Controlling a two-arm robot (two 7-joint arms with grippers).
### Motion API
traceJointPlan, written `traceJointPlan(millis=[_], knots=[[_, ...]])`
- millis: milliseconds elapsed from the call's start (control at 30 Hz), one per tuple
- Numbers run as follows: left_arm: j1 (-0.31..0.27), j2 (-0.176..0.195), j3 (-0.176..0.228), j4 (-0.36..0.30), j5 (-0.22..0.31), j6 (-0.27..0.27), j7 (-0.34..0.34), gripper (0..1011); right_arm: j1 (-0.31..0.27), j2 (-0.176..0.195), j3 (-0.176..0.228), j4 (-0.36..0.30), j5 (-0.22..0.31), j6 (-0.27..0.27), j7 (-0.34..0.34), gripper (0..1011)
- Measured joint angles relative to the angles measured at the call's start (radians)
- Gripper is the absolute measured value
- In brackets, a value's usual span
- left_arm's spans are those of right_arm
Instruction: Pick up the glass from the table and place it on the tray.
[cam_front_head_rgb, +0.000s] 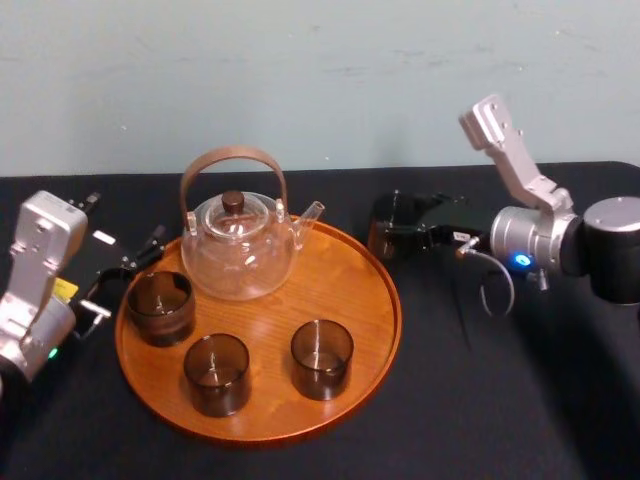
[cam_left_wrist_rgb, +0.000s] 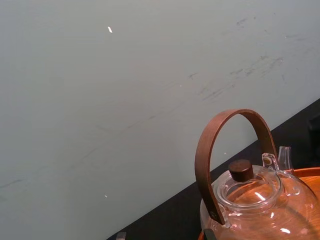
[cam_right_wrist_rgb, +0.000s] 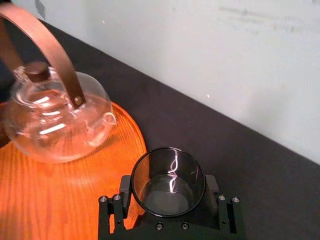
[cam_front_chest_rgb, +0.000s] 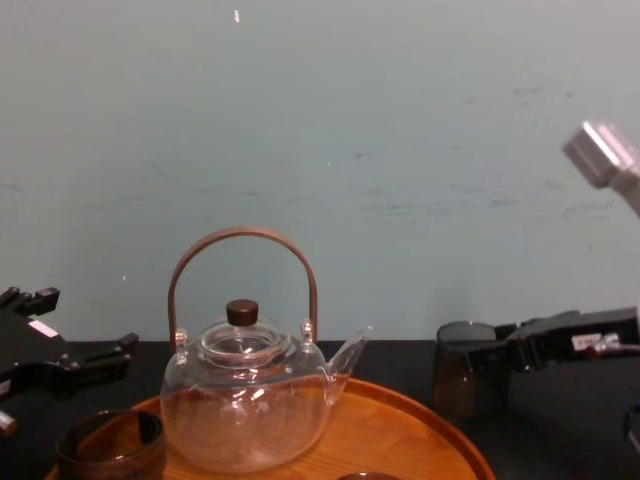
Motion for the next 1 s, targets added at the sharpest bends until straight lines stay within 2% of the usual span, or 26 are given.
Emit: traceJointPlan(millis=[200, 400, 733, 1000], knots=[[0.000, 0.000, 0.000, 0.000, 0.000, 0.000, 0.000, 1001, -0.040, 0.051, 0.005, -0.124, 0.027, 0.010, 0.022, 898], [0.000, 0.000, 0.000, 0.000, 0.000, 0.000, 0.000, 1001, -0.068, 0.087, -0.003, -0.216, 0.050, 0.008, 0.047, 898], [0.000, 0.000, 0.000, 0.000, 0.000, 0.000, 0.000, 1001, -0.078, 0.113, -0.035, -0.270, 0.064, 0.000, 0.063, 898], [0.000, 0.000, 0.000, 0.000, 0.000, 0.000, 0.000, 1001, -0.075, 0.126, -0.087, -0.285, 0.063, -0.006, 0.083, 898]])
